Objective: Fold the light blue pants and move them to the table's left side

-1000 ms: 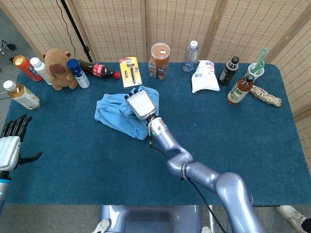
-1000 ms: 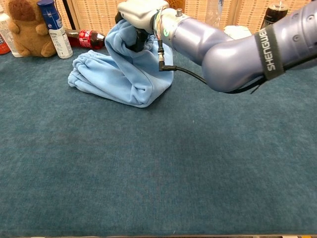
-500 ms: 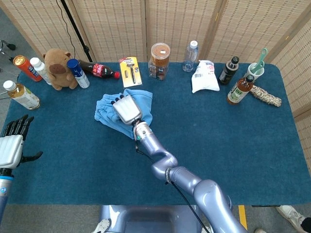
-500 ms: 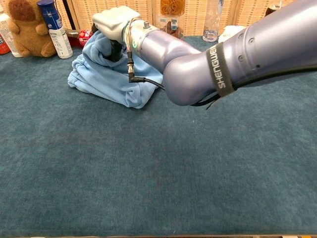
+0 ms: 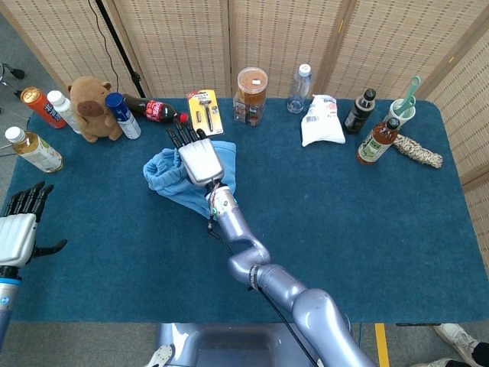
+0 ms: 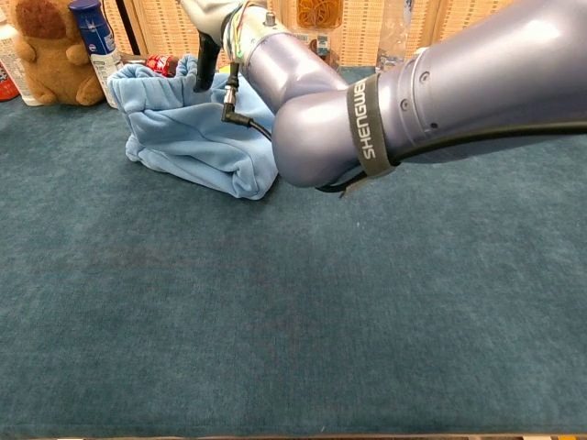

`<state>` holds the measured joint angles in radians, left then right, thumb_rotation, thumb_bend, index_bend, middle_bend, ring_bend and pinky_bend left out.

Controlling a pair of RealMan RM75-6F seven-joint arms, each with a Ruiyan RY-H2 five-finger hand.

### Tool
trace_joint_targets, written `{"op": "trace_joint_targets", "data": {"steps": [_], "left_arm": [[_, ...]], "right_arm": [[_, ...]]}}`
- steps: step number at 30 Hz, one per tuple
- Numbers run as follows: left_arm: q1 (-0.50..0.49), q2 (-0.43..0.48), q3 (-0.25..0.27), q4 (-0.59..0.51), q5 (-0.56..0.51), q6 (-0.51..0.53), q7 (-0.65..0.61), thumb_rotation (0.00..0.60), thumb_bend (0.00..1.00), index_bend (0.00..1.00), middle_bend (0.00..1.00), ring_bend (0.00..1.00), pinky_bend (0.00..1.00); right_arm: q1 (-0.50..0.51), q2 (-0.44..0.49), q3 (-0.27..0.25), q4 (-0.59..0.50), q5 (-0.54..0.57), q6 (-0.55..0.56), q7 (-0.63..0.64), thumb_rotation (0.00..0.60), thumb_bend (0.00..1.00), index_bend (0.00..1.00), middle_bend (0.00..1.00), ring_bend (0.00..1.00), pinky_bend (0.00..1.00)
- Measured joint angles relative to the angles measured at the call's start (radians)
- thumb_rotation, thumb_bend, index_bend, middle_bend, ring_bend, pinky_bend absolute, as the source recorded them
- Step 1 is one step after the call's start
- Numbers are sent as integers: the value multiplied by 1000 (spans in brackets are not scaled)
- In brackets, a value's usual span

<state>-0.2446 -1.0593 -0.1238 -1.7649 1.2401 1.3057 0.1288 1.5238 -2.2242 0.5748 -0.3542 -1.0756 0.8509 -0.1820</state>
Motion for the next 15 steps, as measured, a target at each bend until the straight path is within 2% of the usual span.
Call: {"op": "trace_joint_targets", "data": {"steps": [7,15], "left_arm": [[-1,-4,4,-1,9,1,8,600,141,0,0,0,0],[-12,-9,12,25,87,-7,-64,600,141,0,0,0,0]], "right_arm": [[-16,24,66,-53,74,24,35,600,0,0,0,0,201],[-117,121,24,-196,34,89,59,600,0,0,0,0,201]]}}
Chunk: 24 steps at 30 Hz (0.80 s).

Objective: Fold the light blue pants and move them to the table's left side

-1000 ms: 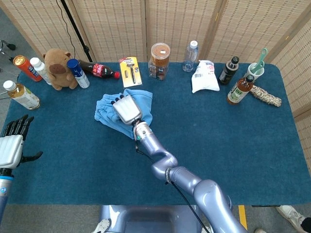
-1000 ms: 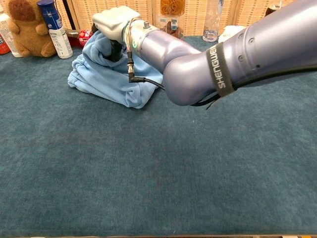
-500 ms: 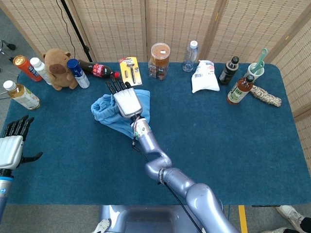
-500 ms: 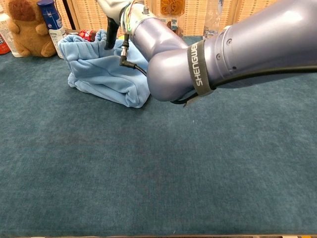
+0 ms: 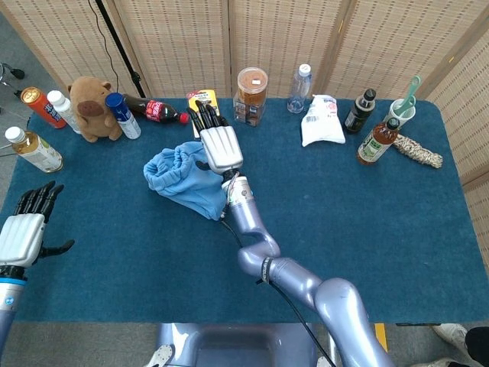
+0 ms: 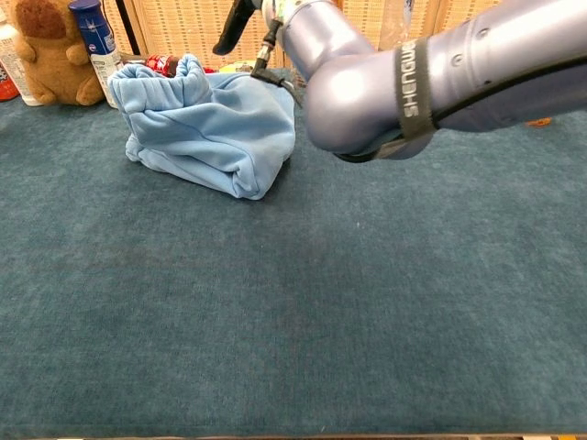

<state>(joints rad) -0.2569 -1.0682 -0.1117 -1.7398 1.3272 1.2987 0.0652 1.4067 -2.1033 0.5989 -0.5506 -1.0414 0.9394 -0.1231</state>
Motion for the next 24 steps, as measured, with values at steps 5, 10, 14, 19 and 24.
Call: {"op": "trace_joint_targets", "data": {"steps": [5,10,14,19,24], "left_arm": [[-15,-1,9,34,116,8,-85,600,141,0,0,0,0],[-60,8,15,50,249,7,-130,600,142,0,0,0,0],[-140,34,4,23,315,-40,-148,600,145,0,0,0,0],[-245,37,-38,-21,308,-149,-124,600,150,0,0,0,0],[-350,11,-78,-45,227,-292,-39,600,149,0,0,0,0]], "right_arm": [[-103,107,-36,-191,-27,60,-18,600,0,0,0,0,201],[-244,266,-89,-473,-48,124,-70,600,0,0,0,0,201],[-401,473,-159,-757,-68,181,-124,600,0,0,0,0,201],[-635,738,-269,-957,-115,264,-121,600,0,0,0,0,201],[-803,884,-376,-1011,-179,328,-19,600,0,0,0,0,189]]}}
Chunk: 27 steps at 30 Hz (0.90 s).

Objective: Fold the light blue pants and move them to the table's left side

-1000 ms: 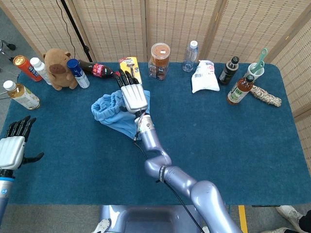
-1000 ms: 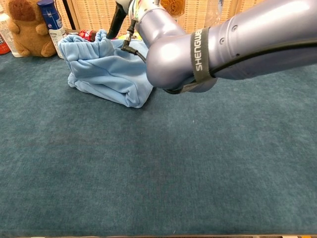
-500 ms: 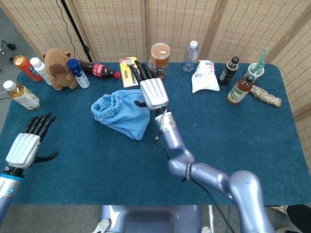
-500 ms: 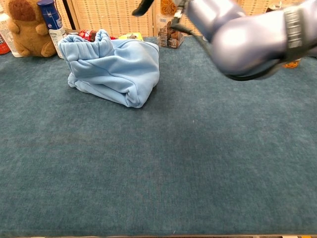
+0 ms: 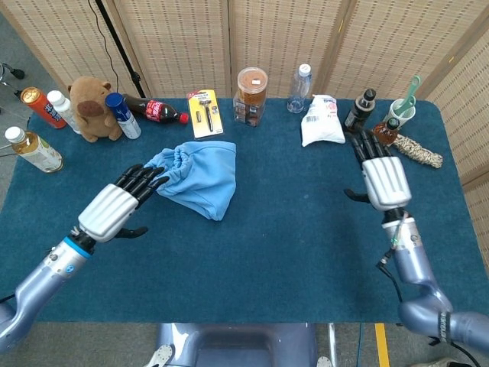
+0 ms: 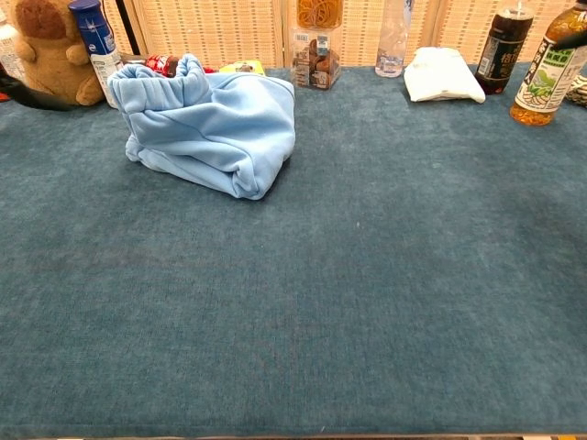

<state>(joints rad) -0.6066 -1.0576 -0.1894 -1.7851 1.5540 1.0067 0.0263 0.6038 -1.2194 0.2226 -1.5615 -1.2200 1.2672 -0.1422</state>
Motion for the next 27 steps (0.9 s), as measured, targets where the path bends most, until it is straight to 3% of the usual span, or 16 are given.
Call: {"op": "trace_joint_targets", "data": {"steps": [7,16,21,27], "left_arm": [[-118,-52,-31,0,-115,-164,117,600,149,0,0,0,0],[-271,-145,-47,25,-400,-279,381,600,143,0,0,0,0],[-355,-170,-27,66,-583,-287,553,600,78,0,0,0,0],[-452,-197,42,123,-836,-266,737,600,62,0,0,0,0]], "right_arm": [[-114,62,-79,4,-52,38,131,600,0,0,0,0,184],[-220,155,-159,-19,-113,52,200,600,0,0,0,0,103],[-284,197,-178,-62,-132,92,252,600,0,0,0,0,68],[-330,201,-171,-114,-137,136,267,600,0,0,0,0,51]]}}
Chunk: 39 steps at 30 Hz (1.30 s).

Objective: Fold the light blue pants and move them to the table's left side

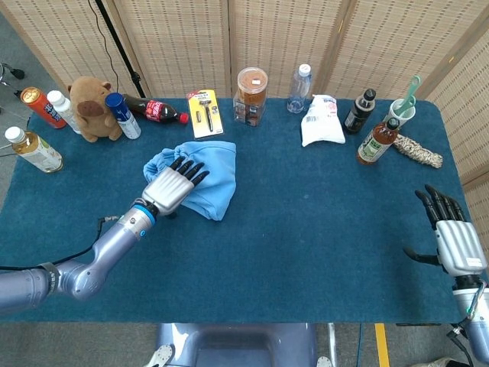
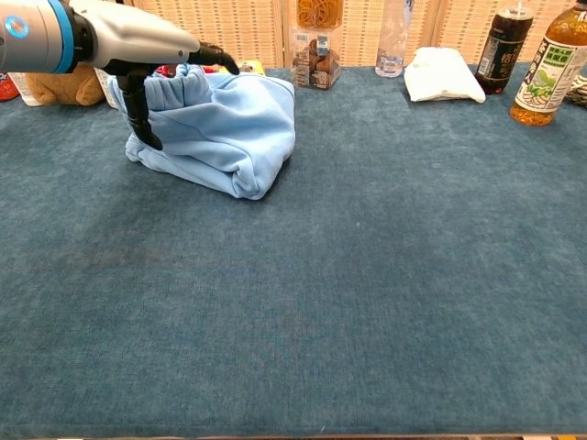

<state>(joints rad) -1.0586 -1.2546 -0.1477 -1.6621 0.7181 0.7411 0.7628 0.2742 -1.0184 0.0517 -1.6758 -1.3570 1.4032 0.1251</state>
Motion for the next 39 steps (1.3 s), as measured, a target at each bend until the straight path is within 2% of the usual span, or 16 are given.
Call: {"op": "trace_joint_targets", "data": {"steps": [4,11,21,28,32,39], "left_arm": [[-32,-36,42,73,-60,5,17,600,62,0,0,0,0],[-30,-103,78,196,25,12,-29,600,62,0,0,0,0],[1,-184,104,355,99,2,-129,600,62,0,0,0,0],[45,-226,118,434,263,51,-217,600,62,0,0,0,0],[76,-282,126,528,376,89,-326,600,62,0,0,0,0],[106,-373,128,680,467,112,-446,600,62,0,0,0,0]], "right_arm": [[-19,-10,12,-11,-4,20,3,600,0,0,0,0,51],[-37,-21,27,-8,-7,29,10,600,0,0,0,0,52],[-53,-32,39,12,-9,19,32,600,0,0,0,0,51],[-73,-32,48,13,-30,39,50,600,0,0,0,0,51],[-78,-30,50,12,-36,37,60,600,0,0,0,0,51],[-89,-23,55,13,-45,37,84,600,0,0,0,0,51]]}}
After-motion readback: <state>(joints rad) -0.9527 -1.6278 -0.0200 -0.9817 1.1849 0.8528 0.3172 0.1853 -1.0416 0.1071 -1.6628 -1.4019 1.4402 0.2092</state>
